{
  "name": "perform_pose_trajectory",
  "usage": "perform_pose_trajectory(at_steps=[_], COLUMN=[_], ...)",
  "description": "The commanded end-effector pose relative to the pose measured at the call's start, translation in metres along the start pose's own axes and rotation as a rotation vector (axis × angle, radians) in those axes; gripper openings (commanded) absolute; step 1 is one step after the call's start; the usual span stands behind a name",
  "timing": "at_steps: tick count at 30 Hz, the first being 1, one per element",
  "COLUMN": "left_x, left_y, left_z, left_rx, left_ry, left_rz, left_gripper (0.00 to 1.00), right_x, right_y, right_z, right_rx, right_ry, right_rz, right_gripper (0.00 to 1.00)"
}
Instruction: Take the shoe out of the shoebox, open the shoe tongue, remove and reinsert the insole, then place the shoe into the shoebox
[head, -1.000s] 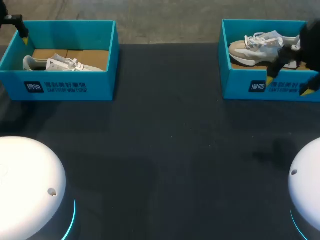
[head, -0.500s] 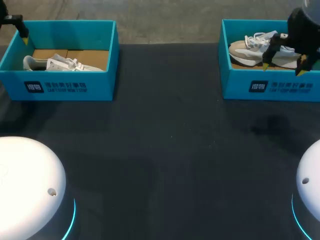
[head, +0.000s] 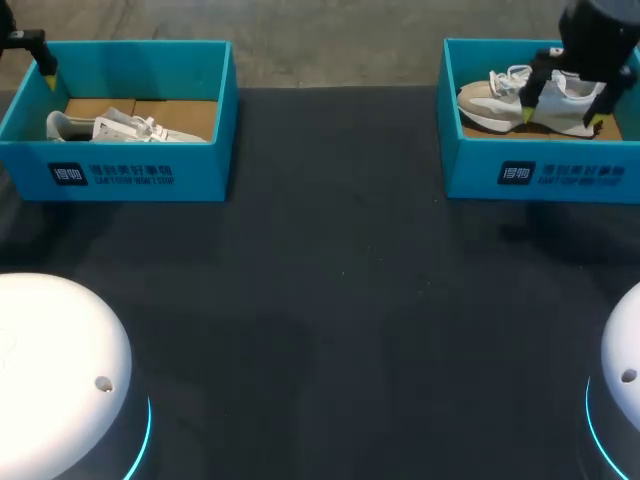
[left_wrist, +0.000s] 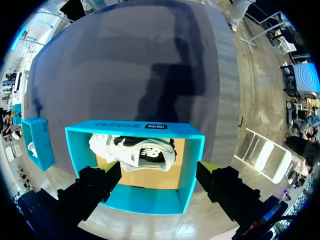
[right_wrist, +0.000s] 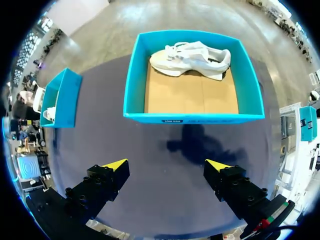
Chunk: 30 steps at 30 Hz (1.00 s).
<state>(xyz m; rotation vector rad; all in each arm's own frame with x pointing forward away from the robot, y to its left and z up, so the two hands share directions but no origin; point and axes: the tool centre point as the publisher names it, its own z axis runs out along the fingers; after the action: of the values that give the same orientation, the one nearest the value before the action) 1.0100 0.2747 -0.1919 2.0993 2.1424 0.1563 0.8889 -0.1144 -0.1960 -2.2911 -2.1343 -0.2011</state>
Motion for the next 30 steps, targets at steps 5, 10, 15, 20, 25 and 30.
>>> perform_pose_trajectory(at_steps=[5,10,15,20,25,30], left_x=[0.0,0.0,0.0,0.0,0.0,0.0], left_y=[-0.001,-0.001,-0.001,-0.001,-0.001,-0.001], left_z=[0.0,0.0,0.0,0.0,0.0,0.0], left_rx=[-0.002,-0.002,-0.002,-0.002,-0.002,-0.002], left_ry=[0.002,0.002,0.002,0.002,0.002,0.002], left_rz=[0.001,0.001,0.001,0.001,0.001,0.001], left_gripper=[1.0,1.0,1.0,1.0,1.0,1.0], right_x=[0.001,-0.004,-0.015,-0.028,-0.038,-0.054], right_y=[0.005,0.02,0.04,0.063,0.079,0.097], right_z=[0.0,-0.005,-0.003,0.009,0.015,0.016], right_rx=[0.035,-0.023,-0.039,-0.028,-0.033,-0.046], right_ry=[-0.003,-0.056,-0.112,-0.167,-0.175,-0.193], right_rz=[0.0,-0.011,-0.037,-0.08,-0.086,-0.072], right_gripper=[1.0,1.0,1.0,1.0,1.0,1.0])
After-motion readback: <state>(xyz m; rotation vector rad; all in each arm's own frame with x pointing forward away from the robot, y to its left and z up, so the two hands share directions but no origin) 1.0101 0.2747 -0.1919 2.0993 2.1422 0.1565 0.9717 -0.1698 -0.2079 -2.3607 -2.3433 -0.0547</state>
